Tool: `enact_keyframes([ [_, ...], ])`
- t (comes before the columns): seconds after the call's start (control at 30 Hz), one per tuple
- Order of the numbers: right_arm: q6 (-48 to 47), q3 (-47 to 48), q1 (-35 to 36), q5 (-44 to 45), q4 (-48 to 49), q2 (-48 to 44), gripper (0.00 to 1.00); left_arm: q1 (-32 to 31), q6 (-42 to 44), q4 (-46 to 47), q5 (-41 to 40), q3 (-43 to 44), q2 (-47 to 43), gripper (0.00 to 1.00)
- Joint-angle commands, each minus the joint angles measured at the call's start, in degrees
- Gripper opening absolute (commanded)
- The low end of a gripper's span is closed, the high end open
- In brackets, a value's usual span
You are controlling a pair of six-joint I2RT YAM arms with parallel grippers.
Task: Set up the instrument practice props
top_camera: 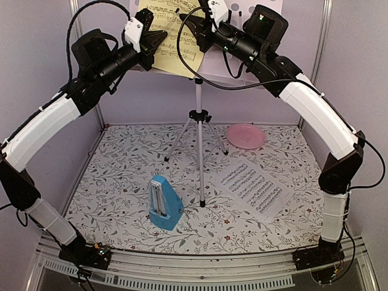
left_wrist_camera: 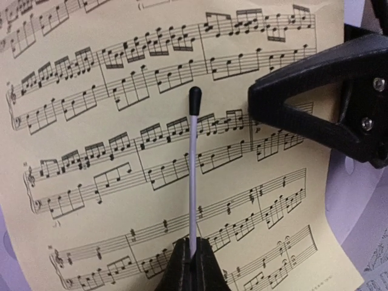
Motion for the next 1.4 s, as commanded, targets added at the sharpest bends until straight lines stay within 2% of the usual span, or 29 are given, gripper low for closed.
enact_keyframes([
  [0.0,0.2,0.7,0.3,3.4,2.5,-0.2,0.18,-0.5,0.3,1.0,-0.1,-1.3,-2.1,0.08],
  [0.1,0.3,-0.1,0.3,5.2,3.9,-1.0,0.29,-0.6,-0.1,0.7,-1.2,-1.9,-3.2,0.18],
  [0.23,0.3,-1.8,0.3,6.8,5.8,-1.8,0.32,-0.5,-1.2,-0.2,-2.5,-3.0,-5.4,0.33],
  [0.3,0.3,-2.0,0.3,7.4,5.8,-2.0,0.37,-0.6,-2.1,-0.5,-3.1,-4.1,-7.0,0.4],
  [0.43,1.3,-3.5,0.3,8.2,6.6,-3.5,0.53,-0.5,-3.7,-2.0,-5.1,-5.6,-9.8,0.44],
  [0.5,2.0,-3.9,0.3,8.4,6.5,-4.3,0.55,-0.4,-4.2,-3.7,-6.4,-5.7,-10.6,0.44],
  [0.77,5.5,-10.7,0.3,10.4,6.4,-9.0,0.58,3.8,-13.1,-10.6,-4.7,-4.7,-12.6,0.44],
  [1.0,7.9,-12.8,0.3,11.2,4.7,-11.0,0.56,12.5,-23.0,-17.7,8.2,-0.3,-11.1,0.43],
  [1.17,9.9,-14.1,0.3,10.6,3.9,-11.8,0.52,16.1,-24.9,-19.8,13.7,2.9,-8.9,0.41],
  [1.37,12.3,-15.0,0.3,9.7,2.7,-12.3,0.47,17.3,-25.9,-19.1,16.8,5.4,-7.0,0.39],
])
